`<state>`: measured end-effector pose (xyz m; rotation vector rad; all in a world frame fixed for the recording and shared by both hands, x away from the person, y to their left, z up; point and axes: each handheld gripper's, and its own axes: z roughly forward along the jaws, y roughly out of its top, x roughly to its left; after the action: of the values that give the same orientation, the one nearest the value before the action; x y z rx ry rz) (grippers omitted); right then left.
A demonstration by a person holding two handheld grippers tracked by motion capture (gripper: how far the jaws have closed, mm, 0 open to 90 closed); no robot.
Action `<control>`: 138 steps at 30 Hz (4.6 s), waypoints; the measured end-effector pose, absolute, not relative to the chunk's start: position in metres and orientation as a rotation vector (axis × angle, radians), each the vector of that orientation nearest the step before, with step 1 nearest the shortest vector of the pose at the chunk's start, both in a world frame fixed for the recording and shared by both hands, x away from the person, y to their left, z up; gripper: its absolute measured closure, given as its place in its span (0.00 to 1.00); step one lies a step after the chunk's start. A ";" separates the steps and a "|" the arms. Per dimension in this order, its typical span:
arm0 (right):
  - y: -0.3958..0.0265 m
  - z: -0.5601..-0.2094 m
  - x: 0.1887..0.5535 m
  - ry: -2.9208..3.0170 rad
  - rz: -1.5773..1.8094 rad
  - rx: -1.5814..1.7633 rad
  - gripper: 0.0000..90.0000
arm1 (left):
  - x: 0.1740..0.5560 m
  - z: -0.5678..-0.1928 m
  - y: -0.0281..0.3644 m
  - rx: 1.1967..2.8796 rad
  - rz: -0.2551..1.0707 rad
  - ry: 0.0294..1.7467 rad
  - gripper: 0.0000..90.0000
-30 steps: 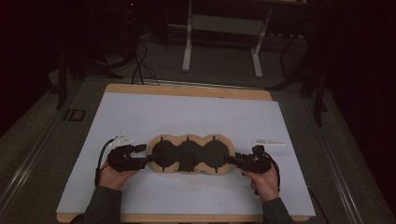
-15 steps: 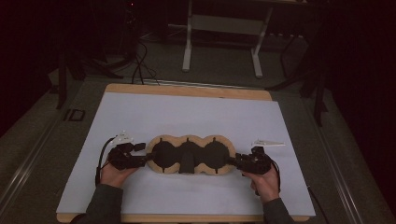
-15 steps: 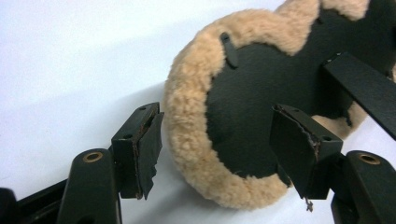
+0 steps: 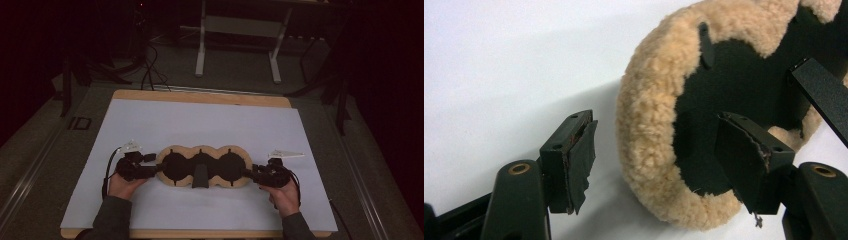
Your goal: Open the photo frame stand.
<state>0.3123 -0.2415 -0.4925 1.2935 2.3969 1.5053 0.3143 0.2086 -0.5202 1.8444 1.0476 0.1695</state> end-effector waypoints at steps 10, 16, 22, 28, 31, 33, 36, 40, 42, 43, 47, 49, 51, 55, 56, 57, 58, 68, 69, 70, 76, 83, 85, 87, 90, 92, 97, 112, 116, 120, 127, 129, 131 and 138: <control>-0.240 -0.492 0.311 2.414 1.459 1.252 0.64 | 0.315 -0.523 0.202 1.879 0.146 1.021 0.38; -0.240 -0.491 0.310 2.423 1.440 1.238 0.64 | 0.316 -0.526 0.198 1.916 0.107 0.998 0.45; -0.240 -0.492 0.311 2.431 1.427 1.242 0.64 | 0.316 -0.527 0.196 1.928 0.093 0.992 0.45; -0.240 -0.493 0.311 2.448 1.389 1.225 0.63 | 0.314 -0.524 0.195 1.936 0.108 0.983 0.49; -0.239 -0.494 0.311 2.450 1.367 1.223 0.62 | 0.314 -0.524 0.196 1.930 0.106 0.982 0.52; -0.239 -0.494 0.311 2.448 1.366 1.222 0.62 | 0.313 -0.523 0.196 1.933 0.113 0.978 0.53; -0.239 -0.496 0.312 2.451 1.347 1.226 0.61 | 0.311 -0.521 0.196 1.937 0.132 0.964 0.55; -0.239 -0.497 0.313 2.452 1.329 1.237 0.60 | 0.309 -0.518 0.196 1.947 0.147 0.945 0.57; -0.239 -0.497 0.313 2.447 1.324 1.240 0.59 | 0.308 -0.517 0.195 1.952 0.159 0.937 0.58; -0.239 -0.497 0.313 2.445 1.323 1.242 0.59 | 0.307 -0.517 0.194 1.953 0.166 0.932 0.59; -0.240 -0.498 0.315 2.433 1.312 1.248 0.57 | 0.305 -0.514 0.191 1.963 0.201 0.916 0.60; -0.240 -0.498 0.315 2.427 1.312 1.250 0.57 | 0.305 -0.514 0.191 1.962 0.205 0.916 0.60; -0.239 -0.498 0.316 2.423 1.311 1.247 0.57 | 0.305 -0.514 0.191 1.963 0.215 0.914 0.61; -0.238 -0.498 0.316 2.412 1.309 1.237 0.56 | 0.304 -0.512 0.189 1.968 0.250 0.909 0.61; -0.238 -0.499 0.317 2.409 1.307 1.232 0.56 | 0.305 -0.511 0.188 1.971 0.261 0.907 0.61; -0.238 -0.499 0.318 2.406 1.305 1.229 0.56 | 0.305 -0.511 0.188 1.972 0.267 0.907 0.61; -0.238 -0.499 0.318 2.403 1.304 1.228 0.56 | 0.305 -0.511 0.188 1.970 0.273 0.906 0.61; -0.234 -0.501 0.325 2.371 1.289 1.195 0.54 | 0.306 -0.506 0.184 1.963 0.387 0.896 0.61; -0.233 -0.501 0.326 2.362 1.287 1.183 0.53 | 0.306 -0.505 0.183 1.961 0.396 0.895 0.61; -0.233 -0.501 0.327 2.357 1.284 1.176 0.53 | 0.306 -0.504 0.182 1.958 0.415 0.892 0.61; -0.232 -0.501 0.328 2.309 1.289 1.148 0.53 | 0.307 -0.502 0.181 1.932 0.478 0.872 0.61; -0.230 -0.503 0.329 2.268 1.246 1.109 0.51 | 0.311 -0.504 0.173 1.953 0.570 0.839 0.60; -0.229 -0.506 0.331 2.268 1.230 1.112 0.51 | 0.312 -0.505 0.172 1.962 0.594 0.833 0.60; -0.228 -0.509 0.333 2.265 1.216 1.108 0.51 | 0.313 -0.507 0.170 1.977 0.625 0.830 0.60; -0.225 -0.512 0.332 2.255 1.196 1.102 0.50 | 0.313 -0.508 0.170 1.982 0.626 0.834 0.60; -0.225 -0.512 0.332 2.259 1.191 1.101 0.50 | 0.313 -0.509 0.170 1.982 0.622 0.842 0.59; -0.227 -0.511 0.331 2.262 1.227 1.133 0.49 | 0.311 -0.509 0.169 1.981 0.612 0.855 0.59; -0.232 -0.509 0.326 2.294 1.284 1.179 0.45 | 0.305 -0.507 0.171 1.969 0.534 0.890 0.53; -0.232 -0.510 0.325 2.299 1.285 1.177 0.45 | 0.303 -0.507 0.172 1.965 0.507 0.897 0.52; -0.233 -0.510 0.323 2.311 1.279 1.179 0.45 | 0.302 -0.506 0.172 1.964 0.498 0.900 0.51; -0.233 -0.510 0.323 2.327 1.263 1.180 0.45 | 0.299 -0.506 0.171 1.966 0.486 0.909 0.50; -0.232 -0.510 0.322 2.330 1.253 1.180 0.45 | 0.299 -0.506 0.171 1.966 0.486 0.909 0.49; -0.232 -0.510 0.322 2.334 1.241 1.183 0.45 | 0.298 -0.505 0.171 1.971 0.487 0.911 0.49; -0.232 -0.510 0.321 2.338 1.231 1.188 0.46 | 0.296 -0.505 0.171 1.967 0.480 0.923 0.48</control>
<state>0.3213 -0.2318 -0.5103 1.1878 2.3378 1.2305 0.2962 0.1711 -0.5051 1.9673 0.9228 0.4799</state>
